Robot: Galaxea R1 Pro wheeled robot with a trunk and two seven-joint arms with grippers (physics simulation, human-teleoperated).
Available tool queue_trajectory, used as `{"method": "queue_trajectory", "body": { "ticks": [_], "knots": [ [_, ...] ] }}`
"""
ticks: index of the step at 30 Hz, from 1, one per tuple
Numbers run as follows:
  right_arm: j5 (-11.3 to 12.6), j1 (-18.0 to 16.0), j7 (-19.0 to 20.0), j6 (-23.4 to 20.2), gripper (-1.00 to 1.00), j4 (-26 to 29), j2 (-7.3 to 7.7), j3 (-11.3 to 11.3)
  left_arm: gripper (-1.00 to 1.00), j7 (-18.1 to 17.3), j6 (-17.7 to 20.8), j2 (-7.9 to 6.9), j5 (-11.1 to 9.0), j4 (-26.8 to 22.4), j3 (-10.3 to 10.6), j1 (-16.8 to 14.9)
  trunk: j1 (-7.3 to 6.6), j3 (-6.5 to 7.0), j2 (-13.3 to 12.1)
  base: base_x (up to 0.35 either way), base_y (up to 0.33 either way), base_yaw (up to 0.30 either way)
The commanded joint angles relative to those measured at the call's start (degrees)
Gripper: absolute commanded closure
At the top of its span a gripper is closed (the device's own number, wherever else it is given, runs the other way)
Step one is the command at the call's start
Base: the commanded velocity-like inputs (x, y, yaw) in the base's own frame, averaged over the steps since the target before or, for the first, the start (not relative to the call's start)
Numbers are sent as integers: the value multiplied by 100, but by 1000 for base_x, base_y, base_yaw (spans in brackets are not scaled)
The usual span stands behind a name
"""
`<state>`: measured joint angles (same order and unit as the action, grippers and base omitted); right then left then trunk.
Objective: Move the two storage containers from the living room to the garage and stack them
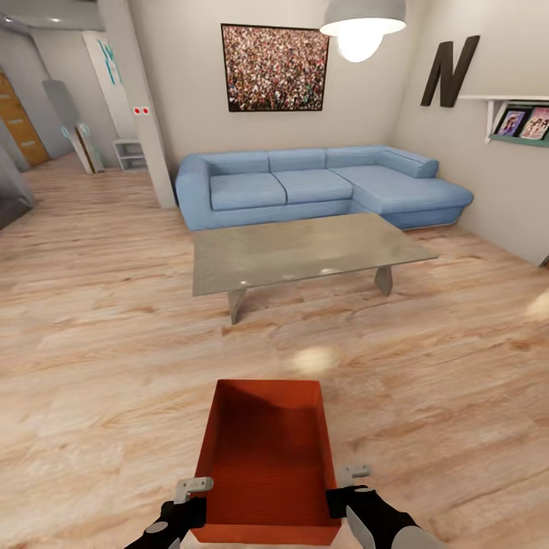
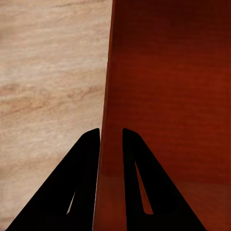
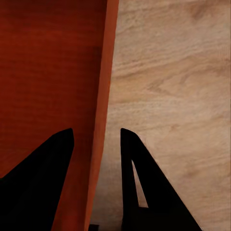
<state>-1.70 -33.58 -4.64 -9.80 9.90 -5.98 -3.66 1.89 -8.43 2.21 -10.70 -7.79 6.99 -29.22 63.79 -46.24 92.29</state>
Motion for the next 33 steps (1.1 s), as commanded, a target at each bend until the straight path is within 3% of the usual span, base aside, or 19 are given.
{"method": "queue_trajectory", "body": {
  "ticks": [1, 33],
  "knots": [
    [-70, 0, -46, -48, 100, 12, 2, -39, 100, 54, -18, -1, -29, -3, -31, -5, -1, -8, 2, -7, 277, 257],
    [-76, 0, -46, -46, 100, 12, 9, -44, 100, 27, -18, -10, -20, -3, -23, -5, -1, -129, 2, 17, 278, 257]
  ]
}}
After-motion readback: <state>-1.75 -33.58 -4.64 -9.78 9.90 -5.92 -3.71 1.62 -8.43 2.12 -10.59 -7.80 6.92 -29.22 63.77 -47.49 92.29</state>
